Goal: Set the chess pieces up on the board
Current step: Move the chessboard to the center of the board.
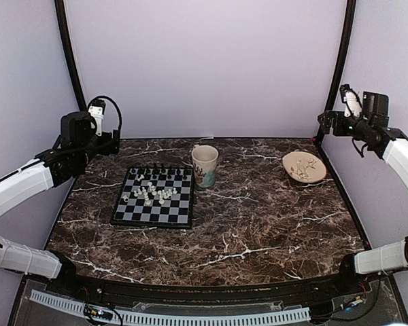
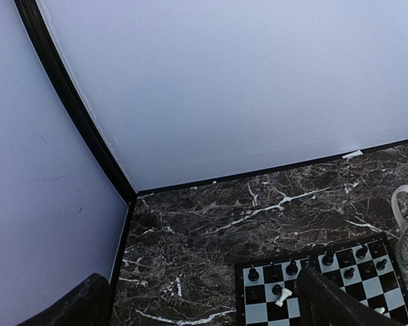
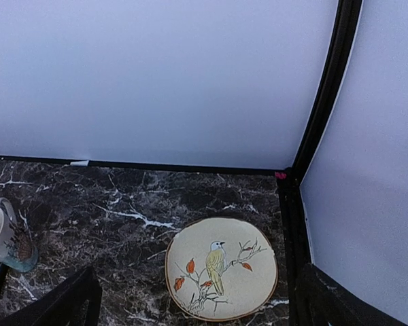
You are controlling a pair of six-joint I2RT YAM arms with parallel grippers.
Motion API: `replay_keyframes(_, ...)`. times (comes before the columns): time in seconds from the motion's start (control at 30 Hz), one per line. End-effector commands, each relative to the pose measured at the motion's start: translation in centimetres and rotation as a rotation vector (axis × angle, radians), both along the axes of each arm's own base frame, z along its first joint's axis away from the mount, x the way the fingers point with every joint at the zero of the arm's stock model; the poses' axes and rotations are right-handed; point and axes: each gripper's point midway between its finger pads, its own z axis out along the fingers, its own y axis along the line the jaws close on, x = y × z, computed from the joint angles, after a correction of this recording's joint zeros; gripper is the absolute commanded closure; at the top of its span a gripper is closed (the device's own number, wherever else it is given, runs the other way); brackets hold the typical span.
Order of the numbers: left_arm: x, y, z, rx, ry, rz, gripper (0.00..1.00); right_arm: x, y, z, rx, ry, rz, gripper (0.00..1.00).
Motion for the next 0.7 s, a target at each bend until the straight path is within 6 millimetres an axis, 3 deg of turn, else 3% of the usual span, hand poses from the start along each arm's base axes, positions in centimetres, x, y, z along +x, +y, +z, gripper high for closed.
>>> replay_keyframes(0.0,1.6,1.4,-3.0,-0.067,0.081,0.026,0.03,0.7,0.2,-2.6,0.023,0.036,0.038,0.0)
replay_keyframes(0.17,3.5,3.8,-7.6,-0.194,0.225,0.055,0.13,0.6,2.6,-7.1,0.024,0.139,0.188,0.05)
replay_keyframes(0.3,4.1,5.6,-11.5,-0.308,0.339,0.085,0.21,0.5,6.3,-10.5,0.013,0.213,0.338,0.13)
replay_keyframes(0.43,4.5,6.5,-14.6,-0.443,0.446,0.096,0.34,0.0,11.6,-13.8,0.004,0.279,0.507,0.26)
replay_keyframes(0.53,4.8,6.6,-16.8,-0.564,0.515,0.077,0.58,-1.1,16.4,-16.9,-0.007,0.345,0.644,0.36)
replay_keyframes(0.67,4.8,6.5,-19.3,-0.702,0.596,0.058,0.74,-3.1,22.4,-21.4,-0.046,0.427,0.795,0.48)
